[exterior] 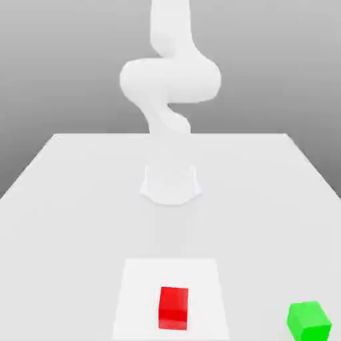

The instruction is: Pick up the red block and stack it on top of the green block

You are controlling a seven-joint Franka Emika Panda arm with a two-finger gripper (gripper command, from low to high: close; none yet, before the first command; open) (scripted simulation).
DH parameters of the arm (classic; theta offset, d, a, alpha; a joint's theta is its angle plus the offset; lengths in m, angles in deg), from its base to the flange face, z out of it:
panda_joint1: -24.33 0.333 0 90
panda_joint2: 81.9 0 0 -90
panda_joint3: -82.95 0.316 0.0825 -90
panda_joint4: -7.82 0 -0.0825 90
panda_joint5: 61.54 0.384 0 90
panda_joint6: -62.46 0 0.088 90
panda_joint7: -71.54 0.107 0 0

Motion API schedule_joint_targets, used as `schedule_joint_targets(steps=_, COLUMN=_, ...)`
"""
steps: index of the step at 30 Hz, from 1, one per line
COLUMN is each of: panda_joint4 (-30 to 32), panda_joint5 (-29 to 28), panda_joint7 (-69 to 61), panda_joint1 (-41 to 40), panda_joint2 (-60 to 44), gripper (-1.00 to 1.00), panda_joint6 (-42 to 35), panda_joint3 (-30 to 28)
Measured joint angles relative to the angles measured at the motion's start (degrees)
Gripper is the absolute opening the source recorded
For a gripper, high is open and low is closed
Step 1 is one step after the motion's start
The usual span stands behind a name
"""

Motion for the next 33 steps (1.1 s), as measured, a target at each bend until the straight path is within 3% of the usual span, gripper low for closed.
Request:
schedule_joint_targets(steps=23, panda_joint4=12.24, panda_joint5=-0.60, panda_joint7=4.48, panda_joint1=-0.90, panda_joint2=-48.11, gripper=0.00, panda_joint6=20.45, panda_joint3=1.44)
schedule_joint_targets(steps=28, panda_joint4=11.43, panda_joint5=-1.19, panda_joint7=5.10, panda_joint1=-0.61, panda_joint2=-58.49, gripper=0.00, panda_joint6=28.47, panda_joint3=1.04)
schedule_joint_targets(steps=29, panda_joint4=11.19, panda_joint5=-1.31, panda_joint7=5.20, panda_joint1=-0.51, panda_joint2=-60.18, gripper=-1.00, panda_joint6=29.89, panda_joint3=0.91)
schedule_joint_targets(steps=33, panda_joint4=11.19, panda_joint5=-1.37, panda_joint7=5.26, panda_joint1=-0.51, panda_joint2=-60.18, gripper=-1.00, panda_joint6=29.91, panda_joint3=0.93)
